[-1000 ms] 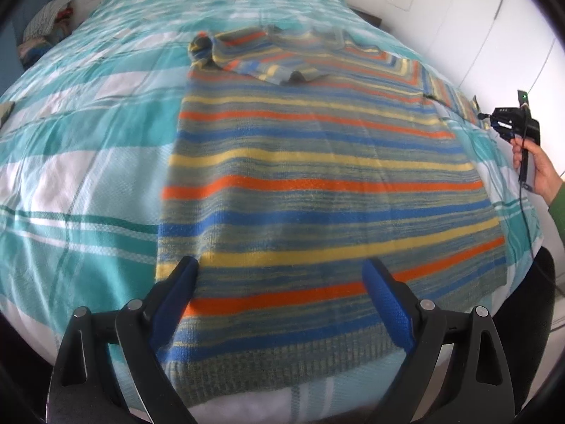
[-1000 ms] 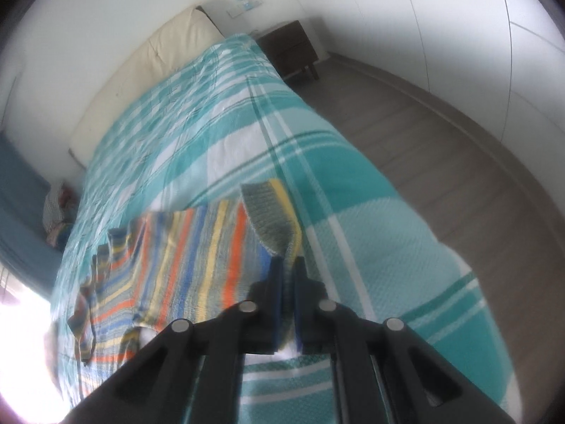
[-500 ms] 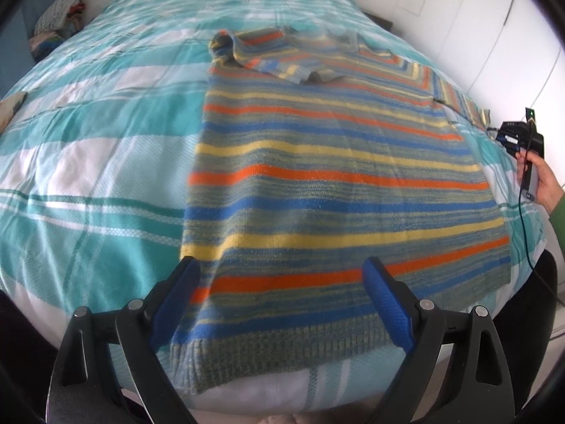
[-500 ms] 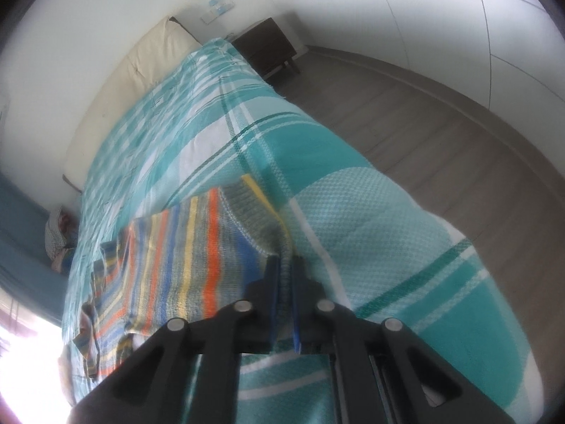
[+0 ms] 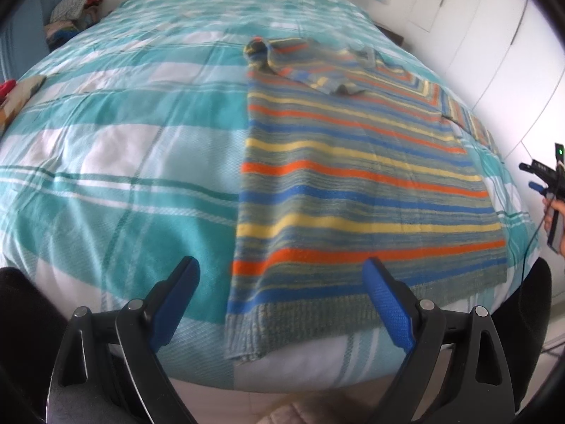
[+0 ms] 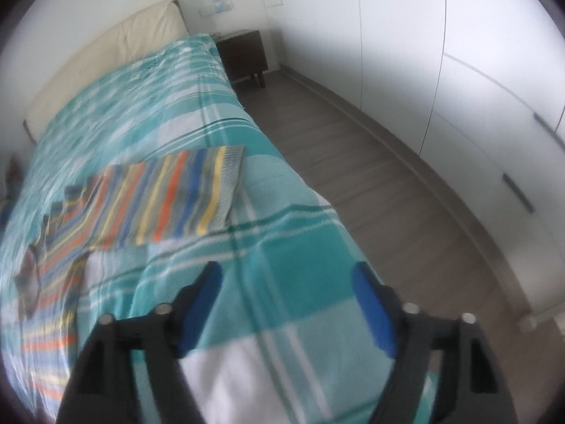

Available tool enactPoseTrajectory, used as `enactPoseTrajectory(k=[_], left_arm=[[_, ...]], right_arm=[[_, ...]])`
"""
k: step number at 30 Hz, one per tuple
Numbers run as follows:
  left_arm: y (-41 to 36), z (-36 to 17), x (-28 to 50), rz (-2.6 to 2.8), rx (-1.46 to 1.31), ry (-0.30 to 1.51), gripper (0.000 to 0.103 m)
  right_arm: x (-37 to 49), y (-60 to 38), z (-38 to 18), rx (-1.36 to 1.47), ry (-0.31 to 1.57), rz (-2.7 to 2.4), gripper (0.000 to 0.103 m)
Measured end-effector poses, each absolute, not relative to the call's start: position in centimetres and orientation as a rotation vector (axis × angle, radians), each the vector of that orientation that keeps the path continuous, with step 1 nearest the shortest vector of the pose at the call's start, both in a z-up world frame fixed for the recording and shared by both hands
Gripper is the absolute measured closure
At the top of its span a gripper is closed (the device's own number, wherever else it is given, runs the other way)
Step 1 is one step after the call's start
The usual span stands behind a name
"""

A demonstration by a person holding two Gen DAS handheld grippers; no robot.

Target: Fold small clothes

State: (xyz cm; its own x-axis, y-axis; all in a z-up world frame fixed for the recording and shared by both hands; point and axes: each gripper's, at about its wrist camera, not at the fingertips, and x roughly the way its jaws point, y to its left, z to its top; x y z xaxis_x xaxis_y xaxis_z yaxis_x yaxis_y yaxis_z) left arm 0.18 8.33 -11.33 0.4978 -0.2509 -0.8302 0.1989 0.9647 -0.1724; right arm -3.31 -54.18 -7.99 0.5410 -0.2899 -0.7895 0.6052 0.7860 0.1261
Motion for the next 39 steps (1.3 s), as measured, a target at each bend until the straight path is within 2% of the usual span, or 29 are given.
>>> enactPoseTrajectory(k=[13, 19, 39], left_arm=[[9.0, -10.5, -0.3, -0.273, -0.053, 0.995, 0.009], [8.8, -10.5, -0.4, -0.269, -0.039, 1.002, 0.009], [7.8, -9.0, -0.5, -0.287, 0.001, 0.993, 0.009]], right_arm=[[-4.2, -37.4, -5.4, 0.172, 0.857, -0.227, 0.023], [-3.5, -30.8, -5.9, 0.088, 0.851, -0.074, 0.023], [-5.0, -25.1, -9.9, 0.042, 0.842, 0.063, 0.023]])
